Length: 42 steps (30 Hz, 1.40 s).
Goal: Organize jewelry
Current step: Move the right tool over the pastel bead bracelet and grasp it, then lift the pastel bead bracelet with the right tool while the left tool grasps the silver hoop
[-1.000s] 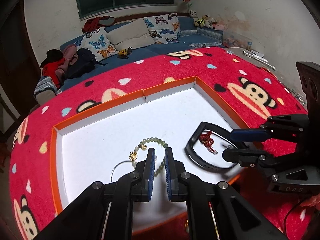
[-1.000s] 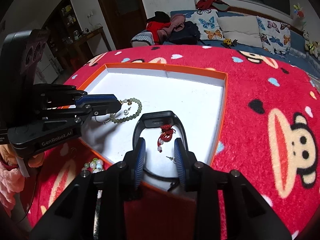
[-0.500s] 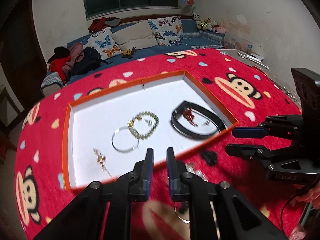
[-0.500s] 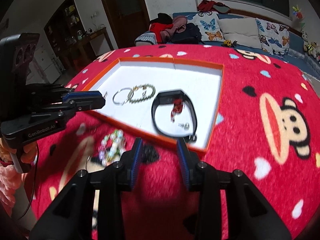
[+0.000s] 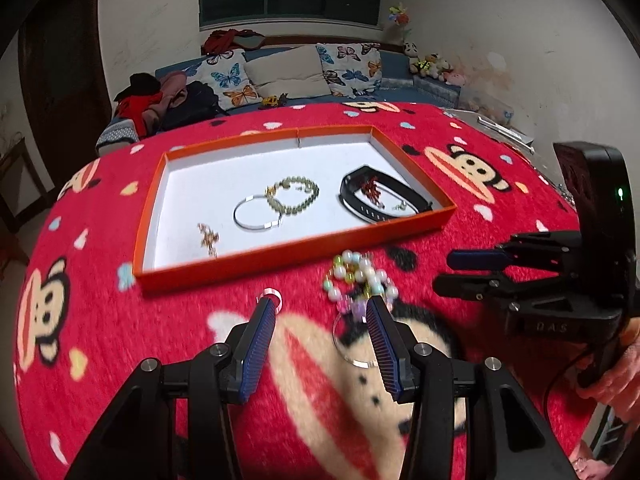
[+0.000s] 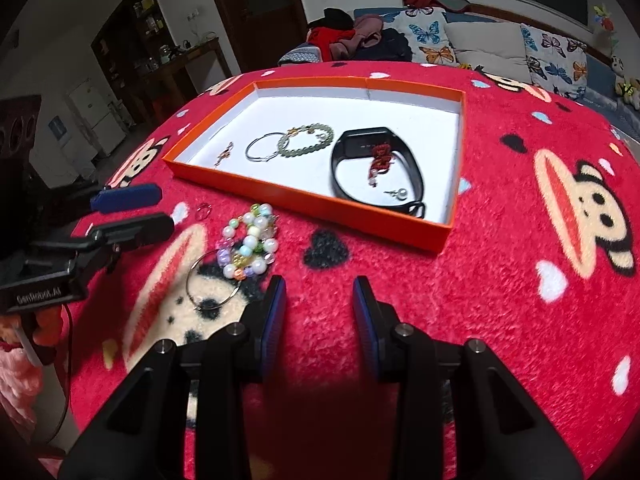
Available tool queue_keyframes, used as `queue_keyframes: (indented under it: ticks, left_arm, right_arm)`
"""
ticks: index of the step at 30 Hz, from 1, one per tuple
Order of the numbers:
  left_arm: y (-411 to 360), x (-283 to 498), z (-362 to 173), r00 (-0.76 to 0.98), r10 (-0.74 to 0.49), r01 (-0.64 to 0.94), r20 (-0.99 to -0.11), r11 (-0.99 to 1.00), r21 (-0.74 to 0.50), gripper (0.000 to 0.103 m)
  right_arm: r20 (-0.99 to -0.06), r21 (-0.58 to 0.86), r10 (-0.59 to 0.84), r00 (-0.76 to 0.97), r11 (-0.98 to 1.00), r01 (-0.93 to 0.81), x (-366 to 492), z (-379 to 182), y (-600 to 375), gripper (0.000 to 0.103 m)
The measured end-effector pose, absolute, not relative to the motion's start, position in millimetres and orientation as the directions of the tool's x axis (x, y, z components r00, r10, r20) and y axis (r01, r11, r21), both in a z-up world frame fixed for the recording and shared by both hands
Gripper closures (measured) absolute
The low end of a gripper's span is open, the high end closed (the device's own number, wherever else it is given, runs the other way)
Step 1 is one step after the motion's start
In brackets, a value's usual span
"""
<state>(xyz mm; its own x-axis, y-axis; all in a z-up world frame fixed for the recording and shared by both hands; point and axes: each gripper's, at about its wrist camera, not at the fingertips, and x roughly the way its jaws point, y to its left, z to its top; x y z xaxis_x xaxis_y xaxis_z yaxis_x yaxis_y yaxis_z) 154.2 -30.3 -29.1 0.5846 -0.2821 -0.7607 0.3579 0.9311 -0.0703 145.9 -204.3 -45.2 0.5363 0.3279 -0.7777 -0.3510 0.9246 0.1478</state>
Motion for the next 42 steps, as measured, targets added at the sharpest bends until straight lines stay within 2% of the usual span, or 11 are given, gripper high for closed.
queue_keyframes:
  ticks: [16,24,37,42]
  left_arm:
    - [-51.6,158.4,-53.4,0.53,-0.314,0.373,-0.787,0.921,-0.116,0.052]
    - [-39.1,155.7,-57.0,0.544,-0.282,0.344,-0.791,0.934,-0.096,0.052]
    - [-24.0,145.9,-57.3,0.558,-0.277,0.335,-0.782,0.938,-0.093,0.052]
    - [-25.6,142.2,-56.3,0.559,-0.288,0.346,-0.777,0.933,-0.098,0.052]
  right_arm:
    - [-0.768,0.173,0.356,0.533,0.916,-0.363,143.0,-44.1,-196.3,0.068]
    - [-0.757,0.194,0.402,0.515,0.891,-0.411,154.5,-43.9,-175.0,0.081]
    - [-0.771,0.183,0.394,0.501,0.89,-0.418,169.5,-50.0,-153.4,0.084]
    - [-0.774,0.206,0.394,0.496,0.897,-0.391,174.8,-53.5,-155.5,0.09]
